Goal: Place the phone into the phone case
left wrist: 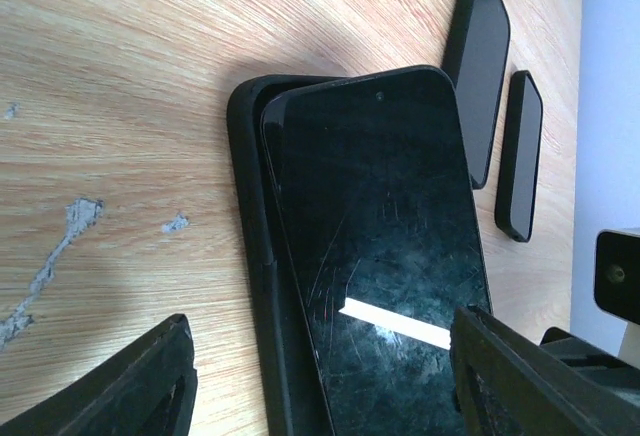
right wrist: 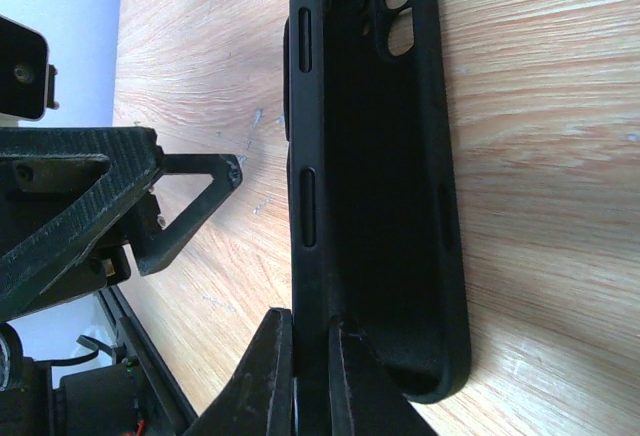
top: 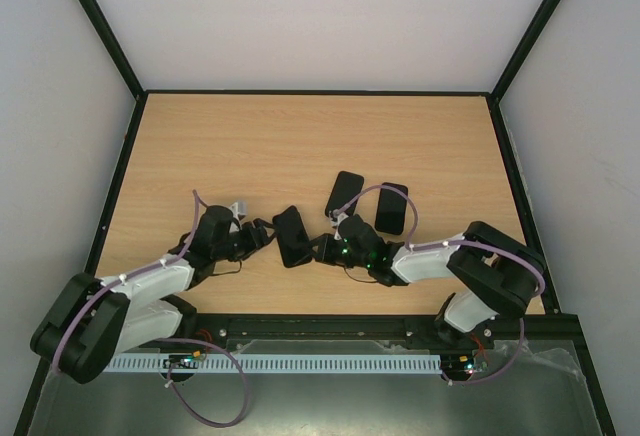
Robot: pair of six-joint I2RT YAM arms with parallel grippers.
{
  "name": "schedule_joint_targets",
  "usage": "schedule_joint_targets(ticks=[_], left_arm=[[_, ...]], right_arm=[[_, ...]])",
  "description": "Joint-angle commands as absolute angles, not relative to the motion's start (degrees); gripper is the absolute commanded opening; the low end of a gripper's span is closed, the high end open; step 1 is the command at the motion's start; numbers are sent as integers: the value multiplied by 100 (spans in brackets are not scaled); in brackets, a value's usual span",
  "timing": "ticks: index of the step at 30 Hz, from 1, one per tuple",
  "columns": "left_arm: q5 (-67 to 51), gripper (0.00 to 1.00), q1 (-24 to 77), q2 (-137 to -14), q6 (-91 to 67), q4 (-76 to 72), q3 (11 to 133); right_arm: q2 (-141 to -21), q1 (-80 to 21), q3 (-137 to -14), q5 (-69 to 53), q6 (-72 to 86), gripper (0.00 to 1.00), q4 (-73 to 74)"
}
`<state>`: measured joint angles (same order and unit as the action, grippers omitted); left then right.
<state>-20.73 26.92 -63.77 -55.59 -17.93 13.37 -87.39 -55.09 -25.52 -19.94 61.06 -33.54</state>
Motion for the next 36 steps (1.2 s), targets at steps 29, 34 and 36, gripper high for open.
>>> schedule_joint_targets(ticks=[29,34,36], left_arm=[[-2300,37,3229,-7925,-6464,-3849,993],[-2047,33,3230,-7711,-6288,-3446,988],[-1992,31,3226,-7644,-6244,-3342,989]], right_arm=[[-10177,-5625,-2559,-2444,6925,7,-4681],[-10063,-5625,-2492,-2240,6806,7,-4467],[-9989,-5630,-2505,-2216,6761,8,-4365]])
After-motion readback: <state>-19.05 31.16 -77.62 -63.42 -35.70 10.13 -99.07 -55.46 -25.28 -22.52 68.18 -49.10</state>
